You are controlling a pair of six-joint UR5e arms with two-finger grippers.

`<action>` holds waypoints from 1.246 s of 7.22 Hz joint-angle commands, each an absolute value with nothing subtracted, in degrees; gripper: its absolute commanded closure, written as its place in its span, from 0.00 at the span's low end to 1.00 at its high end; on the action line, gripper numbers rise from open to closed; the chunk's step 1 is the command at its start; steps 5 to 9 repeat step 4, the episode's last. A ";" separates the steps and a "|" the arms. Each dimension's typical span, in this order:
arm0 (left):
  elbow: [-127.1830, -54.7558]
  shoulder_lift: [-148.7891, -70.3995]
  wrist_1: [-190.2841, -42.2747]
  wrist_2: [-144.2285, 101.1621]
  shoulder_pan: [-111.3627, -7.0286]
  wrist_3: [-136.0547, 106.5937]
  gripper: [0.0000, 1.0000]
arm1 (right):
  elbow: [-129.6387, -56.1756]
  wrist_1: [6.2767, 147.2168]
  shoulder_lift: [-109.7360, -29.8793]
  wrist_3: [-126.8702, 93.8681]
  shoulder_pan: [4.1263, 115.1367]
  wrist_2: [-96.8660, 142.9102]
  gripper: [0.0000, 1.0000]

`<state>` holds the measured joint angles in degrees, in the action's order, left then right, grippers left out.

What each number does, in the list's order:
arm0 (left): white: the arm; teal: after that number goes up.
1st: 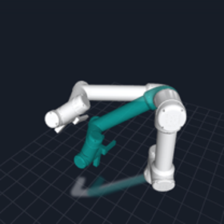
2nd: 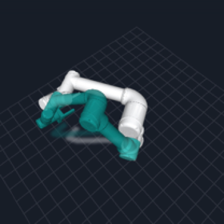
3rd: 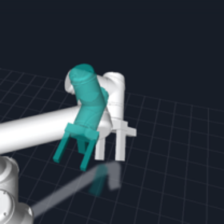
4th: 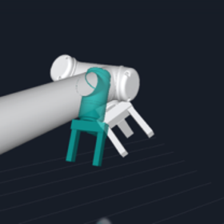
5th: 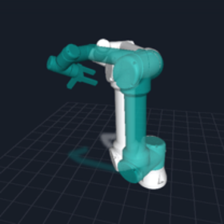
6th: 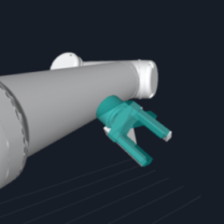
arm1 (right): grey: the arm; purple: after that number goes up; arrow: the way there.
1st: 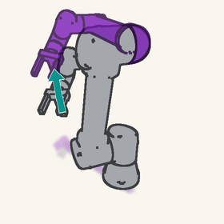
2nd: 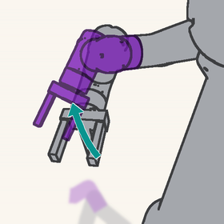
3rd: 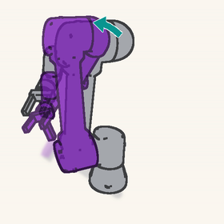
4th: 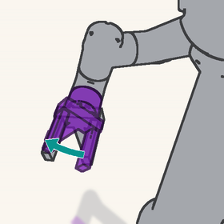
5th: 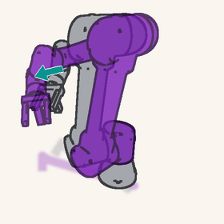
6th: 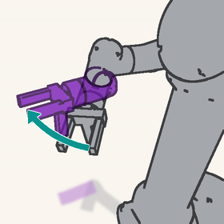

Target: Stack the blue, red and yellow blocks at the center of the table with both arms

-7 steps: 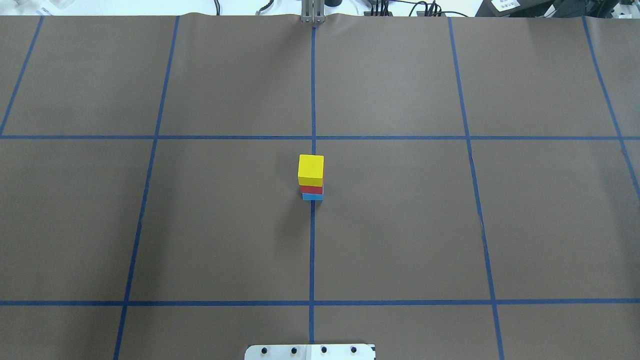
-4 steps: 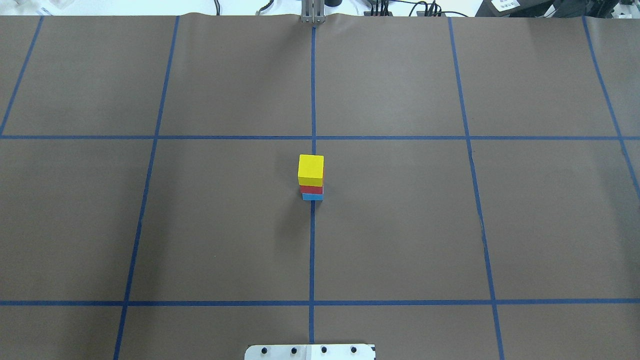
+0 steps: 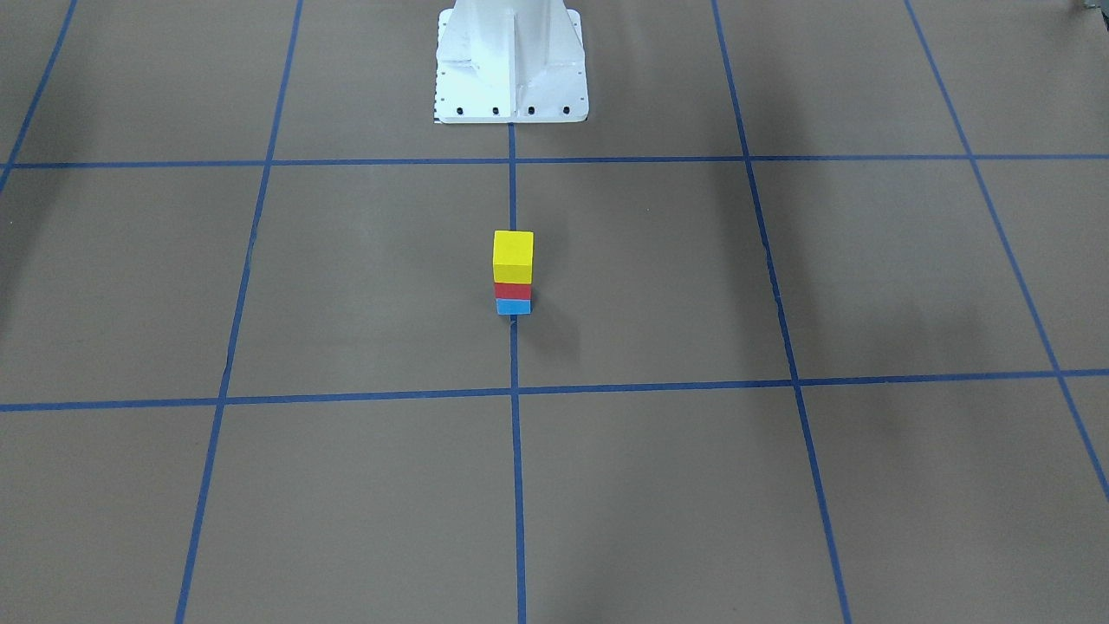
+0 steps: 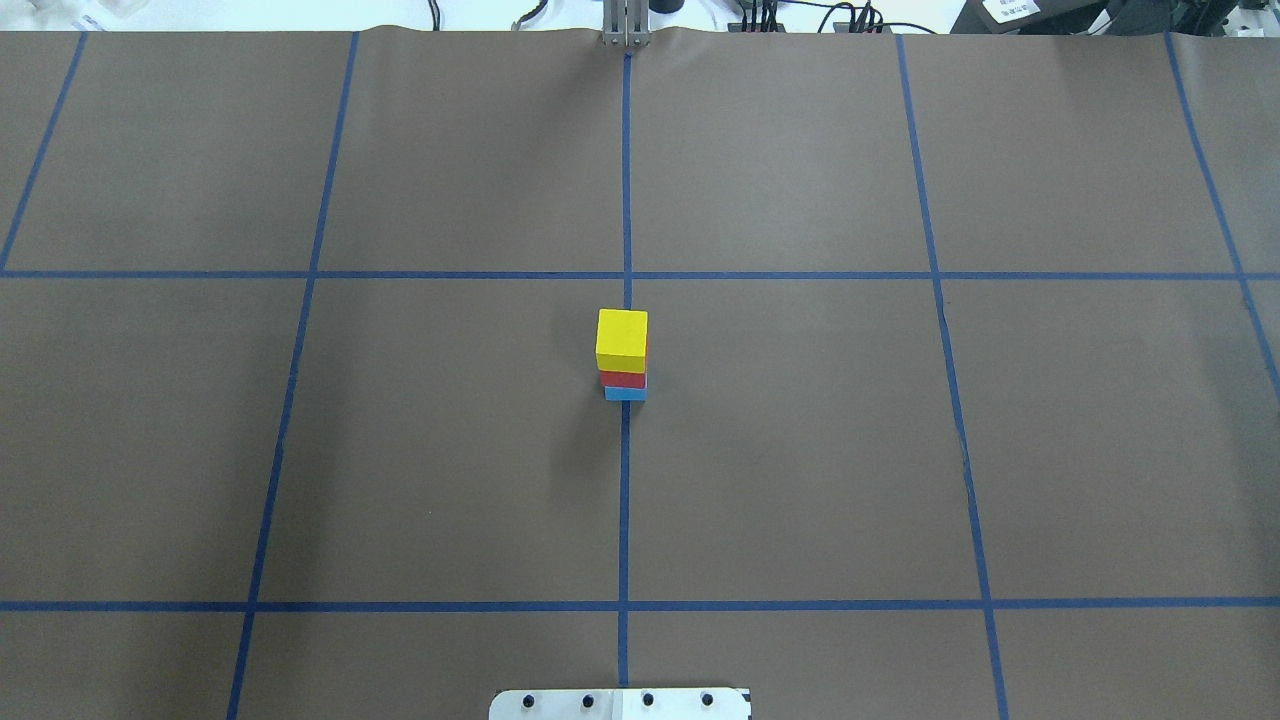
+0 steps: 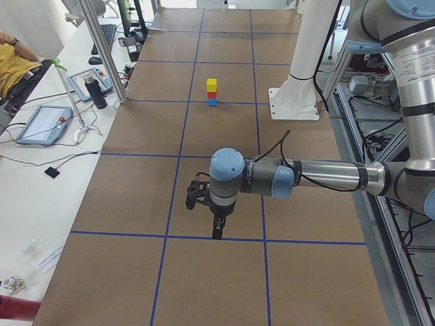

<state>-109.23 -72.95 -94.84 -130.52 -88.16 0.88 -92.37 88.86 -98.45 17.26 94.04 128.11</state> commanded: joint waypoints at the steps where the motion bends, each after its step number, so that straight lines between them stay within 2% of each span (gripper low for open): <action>1: -109.25 -72.86 -94.92 -130.52 -88.15 0.88 0.00 | -92.46 88.86 -98.53 17.31 94.04 128.14 0.00; 9: -109.16 -72.77 -94.83 -130.52 -88.15 0.88 0.00 | -92.46 88.86 -98.79 17.31 94.04 128.14 0.00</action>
